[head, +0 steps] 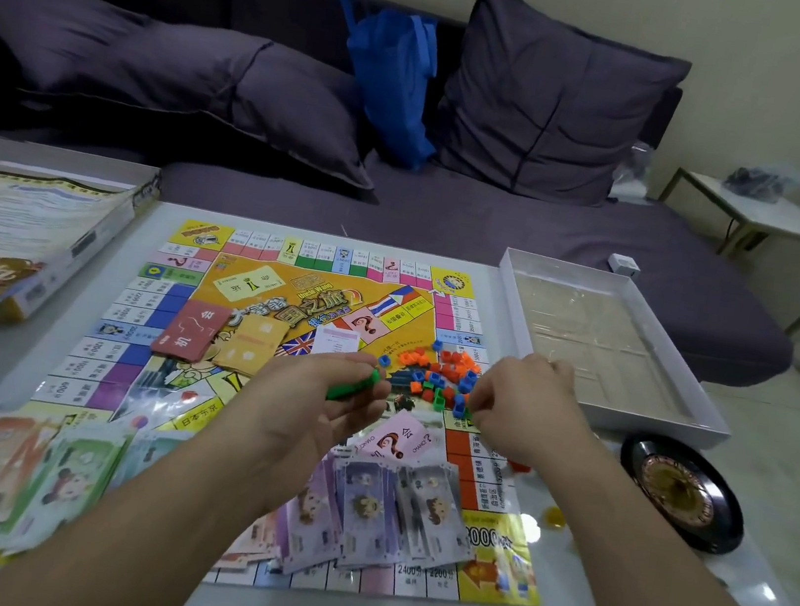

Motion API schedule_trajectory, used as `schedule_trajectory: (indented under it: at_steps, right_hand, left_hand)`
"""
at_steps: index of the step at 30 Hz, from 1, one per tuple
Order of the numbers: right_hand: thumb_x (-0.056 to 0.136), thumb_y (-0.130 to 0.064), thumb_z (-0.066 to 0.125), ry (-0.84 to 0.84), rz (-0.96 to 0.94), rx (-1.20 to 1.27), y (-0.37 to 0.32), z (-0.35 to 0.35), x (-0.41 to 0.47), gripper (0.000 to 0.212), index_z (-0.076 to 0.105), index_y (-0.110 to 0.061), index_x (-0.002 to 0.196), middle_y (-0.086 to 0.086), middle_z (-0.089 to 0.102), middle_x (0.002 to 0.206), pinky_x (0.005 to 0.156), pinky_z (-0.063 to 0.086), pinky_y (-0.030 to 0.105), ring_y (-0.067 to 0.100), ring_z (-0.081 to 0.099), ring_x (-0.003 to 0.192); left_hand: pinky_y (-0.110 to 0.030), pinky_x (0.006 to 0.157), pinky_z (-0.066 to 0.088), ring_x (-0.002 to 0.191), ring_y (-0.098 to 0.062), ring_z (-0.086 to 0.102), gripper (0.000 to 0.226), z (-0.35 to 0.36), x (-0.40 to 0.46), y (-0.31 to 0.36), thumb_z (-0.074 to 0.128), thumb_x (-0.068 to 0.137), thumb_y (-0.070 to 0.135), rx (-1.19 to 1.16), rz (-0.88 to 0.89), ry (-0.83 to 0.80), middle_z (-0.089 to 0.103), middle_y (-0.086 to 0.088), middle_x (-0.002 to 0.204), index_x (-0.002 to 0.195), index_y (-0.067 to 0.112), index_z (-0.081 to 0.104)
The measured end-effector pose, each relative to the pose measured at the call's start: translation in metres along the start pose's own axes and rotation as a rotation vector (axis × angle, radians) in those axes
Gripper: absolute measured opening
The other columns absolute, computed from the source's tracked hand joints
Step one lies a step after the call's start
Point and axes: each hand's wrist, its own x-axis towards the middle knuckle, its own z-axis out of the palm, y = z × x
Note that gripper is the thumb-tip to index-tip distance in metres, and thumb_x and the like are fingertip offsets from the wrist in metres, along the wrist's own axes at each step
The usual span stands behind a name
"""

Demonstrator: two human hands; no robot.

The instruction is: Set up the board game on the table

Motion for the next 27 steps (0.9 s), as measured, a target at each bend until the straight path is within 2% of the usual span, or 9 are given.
schedule_trajectory:
  at_steps: [4,14,19,23,27]
  right_hand:
    - [0.092,-0.034,0.075,0.0,0.001,-0.04,-0.005,0.004,0.005,0.016,0.077,-0.037,0.107,-0.006,0.07,0.109,0.106,0.032,0.042,0.02,0.051,0.114]
    - [0.093,-0.029,0.075,0.049,-0.003,-0.082,-0.012,0.01,0.01,0.008,0.071,-0.032,0.099,-0.005,0.069,0.102,0.102,0.036,0.04,0.019,0.054,0.107]
    - [0.092,-0.026,0.071,0.091,0.016,0.003,-0.009,-0.001,0.01,0.006,0.067,-0.03,0.091,-0.007,0.07,0.093,0.1,0.039,0.039,0.019,0.06,0.097]
    - [0.093,-0.017,0.064,0.097,0.039,0.237,-0.014,-0.003,0.01,0.012,0.06,-0.028,0.092,-0.005,0.067,0.091,0.077,0.057,0.036,0.017,0.063,0.085]
    - [0.094,-0.012,0.059,0.08,0.032,0.306,-0.017,0.005,0.021,0.022,0.07,-0.03,0.088,-0.004,0.071,0.093,0.07,0.059,0.034,0.013,0.064,0.081]
  left_hand:
    - [-0.028,0.06,0.063,0.068,-0.023,0.073,0.017,-0.003,0.002,0.001,0.063,0.096,-0.004,0.011,0.002,0.01,0.074,-0.02,0.084,0.112,-0.008,0.068]
    - [-0.027,0.061,0.062,0.067,-0.022,0.072,0.019,-0.005,0.0,0.005,0.065,0.097,-0.002,0.003,0.005,0.013,0.073,-0.019,0.083,0.113,-0.01,0.068]
    - [-0.027,0.063,0.063,0.067,-0.023,0.071,0.016,-0.007,-0.004,0.009,0.065,0.096,-0.002,0.005,0.02,0.025,0.073,-0.018,0.082,0.11,-0.009,0.068]
    - [-0.028,0.067,0.065,0.069,-0.022,0.071,0.015,-0.009,-0.006,0.01,0.065,0.096,0.0,0.013,0.019,0.025,0.072,-0.017,0.082,0.109,-0.009,0.068]
    - [-0.029,0.07,0.064,0.07,-0.022,0.071,0.015,-0.011,-0.008,0.012,0.065,0.096,0.0,0.01,0.017,0.028,0.073,-0.016,0.081,0.109,-0.008,0.068]
